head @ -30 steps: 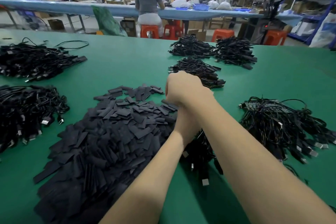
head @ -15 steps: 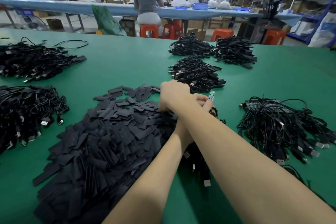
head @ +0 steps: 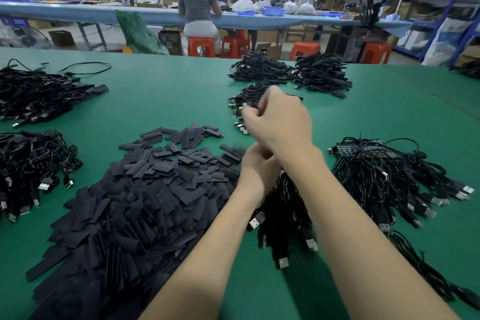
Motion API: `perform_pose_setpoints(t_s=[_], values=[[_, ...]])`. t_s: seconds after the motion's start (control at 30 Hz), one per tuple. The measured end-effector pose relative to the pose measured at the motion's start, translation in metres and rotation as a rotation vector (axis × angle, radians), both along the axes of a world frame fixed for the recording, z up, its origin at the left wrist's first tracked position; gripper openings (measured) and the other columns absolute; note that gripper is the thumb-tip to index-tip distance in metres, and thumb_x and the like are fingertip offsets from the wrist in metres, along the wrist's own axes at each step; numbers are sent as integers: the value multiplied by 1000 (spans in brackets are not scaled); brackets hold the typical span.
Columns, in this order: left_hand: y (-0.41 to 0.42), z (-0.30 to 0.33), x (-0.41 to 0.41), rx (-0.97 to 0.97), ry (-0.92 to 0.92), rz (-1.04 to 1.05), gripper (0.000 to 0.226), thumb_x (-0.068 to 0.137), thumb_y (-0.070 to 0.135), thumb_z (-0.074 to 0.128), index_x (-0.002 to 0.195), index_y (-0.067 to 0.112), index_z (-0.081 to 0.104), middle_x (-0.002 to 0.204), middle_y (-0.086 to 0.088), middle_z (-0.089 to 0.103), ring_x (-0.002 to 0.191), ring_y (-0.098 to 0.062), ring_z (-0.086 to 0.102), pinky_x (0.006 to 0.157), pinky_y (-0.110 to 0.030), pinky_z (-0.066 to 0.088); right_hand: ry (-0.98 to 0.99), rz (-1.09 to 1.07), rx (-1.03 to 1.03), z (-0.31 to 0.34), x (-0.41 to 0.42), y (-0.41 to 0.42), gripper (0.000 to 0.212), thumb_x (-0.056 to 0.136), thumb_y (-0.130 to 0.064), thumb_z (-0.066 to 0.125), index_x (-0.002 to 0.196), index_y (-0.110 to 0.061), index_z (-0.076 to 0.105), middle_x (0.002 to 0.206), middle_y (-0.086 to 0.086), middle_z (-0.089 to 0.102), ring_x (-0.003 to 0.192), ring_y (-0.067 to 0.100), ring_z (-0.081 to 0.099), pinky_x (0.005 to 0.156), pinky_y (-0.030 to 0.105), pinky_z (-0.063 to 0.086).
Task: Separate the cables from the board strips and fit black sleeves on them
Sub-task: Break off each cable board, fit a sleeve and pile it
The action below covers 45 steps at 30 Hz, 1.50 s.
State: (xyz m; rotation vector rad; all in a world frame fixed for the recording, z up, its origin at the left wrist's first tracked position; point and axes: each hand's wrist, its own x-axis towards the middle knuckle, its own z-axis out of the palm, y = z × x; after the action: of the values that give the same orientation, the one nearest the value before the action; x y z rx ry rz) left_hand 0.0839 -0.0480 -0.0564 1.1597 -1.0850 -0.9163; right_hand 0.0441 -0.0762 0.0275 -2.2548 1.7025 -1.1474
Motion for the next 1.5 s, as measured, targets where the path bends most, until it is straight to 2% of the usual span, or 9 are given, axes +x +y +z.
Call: perform_pose_setpoints(t_s=[0.1,0.2,0.33,0.47,0.57,0.67,0.77,0.93,1.5], values=[[0,-3,3,31,51,-33,8,94,12,66,88,16,63,70,0,69,69,-14,54,69,-32,43,-301,-110,30,-9,-43,2,19,77,-38,55,77,-19,54,68,-5,63,66,14,58,56,27,41],[-1,-4,4,40,74,-45,4,92,22,67,94,19,65,86,-14,75,75,-16,58,75,-33,45,-521,-178,176,-28,-76,4,30,77,-39,55,79,-10,59,70,-2,73,75,17,67,73,33,54],[-1,-3,5,43,123,-78,3,90,22,67,92,20,65,83,-2,78,76,-15,64,88,-40,51,-661,-131,378,-55,-93,11,21,78,-32,56,75,-11,56,67,-5,75,60,13,66,69,37,56],[-1,-3,6,31,156,-81,5,95,13,65,93,17,65,81,-3,76,70,-9,64,76,-28,49,-610,-90,408,-63,-86,14,29,67,-41,58,74,-13,62,76,6,75,76,30,70,79,47,60],[0,-2,6,30,184,-89,6,96,11,64,93,16,66,81,-4,75,72,-11,64,75,-26,50,-651,-24,449,-68,-85,13,18,75,-34,68,74,-16,64,65,4,66,60,20,62,75,46,59],[1,-1,7,30,205,-109,8,96,10,64,92,16,67,80,-3,75,75,-13,65,78,-27,51,-746,39,482,-73,-93,11,16,85,-22,76,76,-18,63,56,-7,61,52,10,59,60,32,55],[1,1,8,36,247,-142,9,96,8,63,92,15,67,76,-2,74,70,-8,67,68,-19,52,-981,154,541,-68,-100,11,14,87,-10,78,89,-12,64,72,1,69,59,11,64,54,20,52],[3,6,14,53,306,-251,9,97,7,61,94,13,67,72,1,72,64,-3,65,59,-14,49,-1417,401,606,-57,-111,12,36,80,-12,79,115,-6,70,100,8,77,78,14,71,66,17,56],[11,12,19,29,304,-376,10,98,7,57,100,9,66,77,-2,69,72,-7,63,65,-16,49,-1489,498,399,-53,-94,14,31,76,-9,76,106,-4,73,96,9,78,88,14,74,78,20,57]])
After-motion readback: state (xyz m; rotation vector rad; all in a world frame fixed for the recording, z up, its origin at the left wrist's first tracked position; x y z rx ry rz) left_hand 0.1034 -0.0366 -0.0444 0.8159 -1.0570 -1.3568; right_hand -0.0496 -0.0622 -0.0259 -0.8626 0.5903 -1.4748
